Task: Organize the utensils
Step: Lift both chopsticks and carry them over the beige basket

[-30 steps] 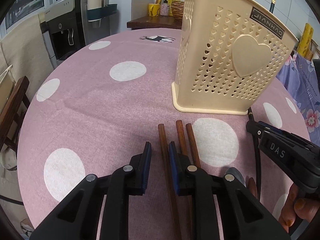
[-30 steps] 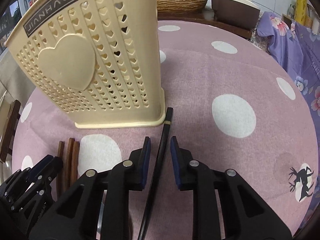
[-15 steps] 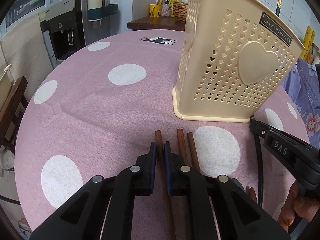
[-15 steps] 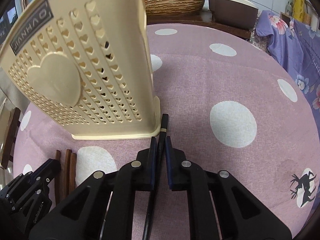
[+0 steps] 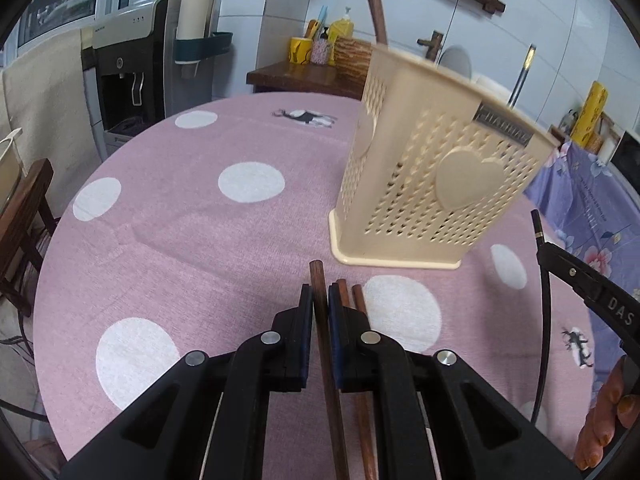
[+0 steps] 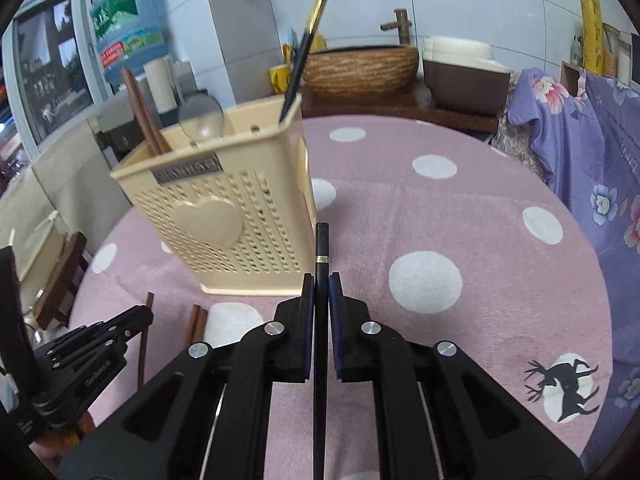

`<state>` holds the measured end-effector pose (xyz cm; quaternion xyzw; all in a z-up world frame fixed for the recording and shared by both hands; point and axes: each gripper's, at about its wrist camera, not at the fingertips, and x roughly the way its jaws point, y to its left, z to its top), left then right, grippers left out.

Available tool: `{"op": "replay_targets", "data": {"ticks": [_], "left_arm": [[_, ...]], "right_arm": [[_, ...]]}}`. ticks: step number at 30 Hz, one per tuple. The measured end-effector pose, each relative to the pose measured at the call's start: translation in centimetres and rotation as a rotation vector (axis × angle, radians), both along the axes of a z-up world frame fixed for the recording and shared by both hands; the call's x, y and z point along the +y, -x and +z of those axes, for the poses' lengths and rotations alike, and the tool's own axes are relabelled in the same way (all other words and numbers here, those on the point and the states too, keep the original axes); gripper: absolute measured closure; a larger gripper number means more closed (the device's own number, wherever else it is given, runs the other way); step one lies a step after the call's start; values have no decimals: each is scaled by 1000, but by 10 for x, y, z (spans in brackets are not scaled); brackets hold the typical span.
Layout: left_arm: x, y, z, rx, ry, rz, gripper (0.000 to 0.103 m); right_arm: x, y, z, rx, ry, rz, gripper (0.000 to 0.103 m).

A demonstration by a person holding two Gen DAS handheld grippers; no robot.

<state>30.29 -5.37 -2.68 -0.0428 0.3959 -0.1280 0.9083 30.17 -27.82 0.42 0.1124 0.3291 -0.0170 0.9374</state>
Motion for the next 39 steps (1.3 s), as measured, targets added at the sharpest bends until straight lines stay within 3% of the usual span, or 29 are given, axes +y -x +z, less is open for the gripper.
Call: {"op": "replay_targets", "data": {"ticks": [14, 29, 34, 39], "left_arm": [[20, 49, 98, -257, 83, -86, 94], [20, 55, 127, -292, 74, -121, 95], [18, 52, 165, -372, 60, -121, 95], [9, 43, 225, -446, 75, -141, 95]], "right_arm": [[-22, 64, 83, -175, -69, 106, 95], [-12, 71, 115, -211, -32, 179, 95], [-10, 64, 157, -254, -26, 220, 95], [-5, 52, 217, -336, 17, 219, 95]]}}
